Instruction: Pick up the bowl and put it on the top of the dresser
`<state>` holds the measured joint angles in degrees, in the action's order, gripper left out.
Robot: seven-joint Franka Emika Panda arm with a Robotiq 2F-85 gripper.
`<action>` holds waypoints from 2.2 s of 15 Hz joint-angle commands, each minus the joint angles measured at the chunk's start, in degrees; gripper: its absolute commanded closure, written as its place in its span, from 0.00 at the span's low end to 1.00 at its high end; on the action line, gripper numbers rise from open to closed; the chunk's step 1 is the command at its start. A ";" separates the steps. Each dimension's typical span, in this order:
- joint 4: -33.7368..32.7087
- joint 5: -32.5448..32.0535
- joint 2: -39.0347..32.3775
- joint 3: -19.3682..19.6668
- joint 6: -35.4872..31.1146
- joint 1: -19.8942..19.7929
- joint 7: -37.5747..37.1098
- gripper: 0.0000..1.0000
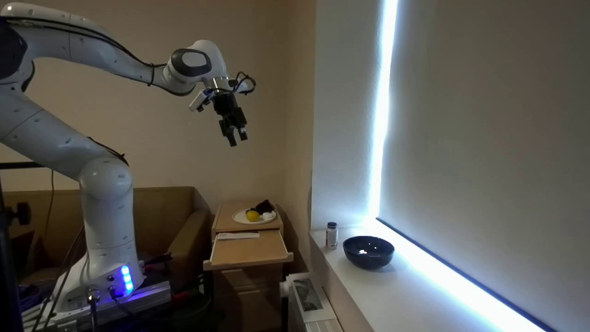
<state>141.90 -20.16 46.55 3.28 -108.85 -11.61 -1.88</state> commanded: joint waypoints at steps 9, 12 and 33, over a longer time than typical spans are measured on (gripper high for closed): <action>3.63 -14.54 -19.93 5.54 -8.75 -9.92 -18.95 0.00; 2.20 -14.62 -23.49 6.92 -9.21 -10.61 -19.20 0.00; -39.26 17.38 -65.62 14.75 -0.48 -8.52 -40.99 0.00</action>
<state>111.16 -10.66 -10.42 17.12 -110.70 -20.19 -40.00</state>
